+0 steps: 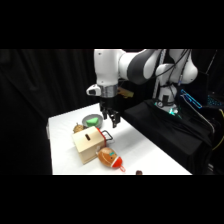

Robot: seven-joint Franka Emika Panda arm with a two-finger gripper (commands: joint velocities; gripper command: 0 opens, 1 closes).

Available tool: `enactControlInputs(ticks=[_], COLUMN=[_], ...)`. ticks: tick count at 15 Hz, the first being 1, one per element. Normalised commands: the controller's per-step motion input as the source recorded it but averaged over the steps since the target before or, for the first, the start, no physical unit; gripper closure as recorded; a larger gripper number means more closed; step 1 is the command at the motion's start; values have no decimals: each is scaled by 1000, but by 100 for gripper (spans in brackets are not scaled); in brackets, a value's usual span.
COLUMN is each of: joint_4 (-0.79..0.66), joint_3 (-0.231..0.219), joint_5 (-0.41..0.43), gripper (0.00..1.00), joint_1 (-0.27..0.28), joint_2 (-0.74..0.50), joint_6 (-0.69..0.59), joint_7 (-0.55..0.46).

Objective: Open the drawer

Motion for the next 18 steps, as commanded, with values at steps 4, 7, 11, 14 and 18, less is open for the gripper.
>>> enactControlInputs(ticks=[4,7,11,14,18], joint_4=[-275,-221,-113,-20,24], joint_3=[-10,5,8,-6,-6], joint_5=[48,133,103,87,112], gripper=[0,0,0,0,0], joint_1=[-37,-36,-18,-24,-33], joint_2=[-42,-4,88,184,201], joint_6=[480,458,403,401,373], joint_7=[73,-5,15,21,3])
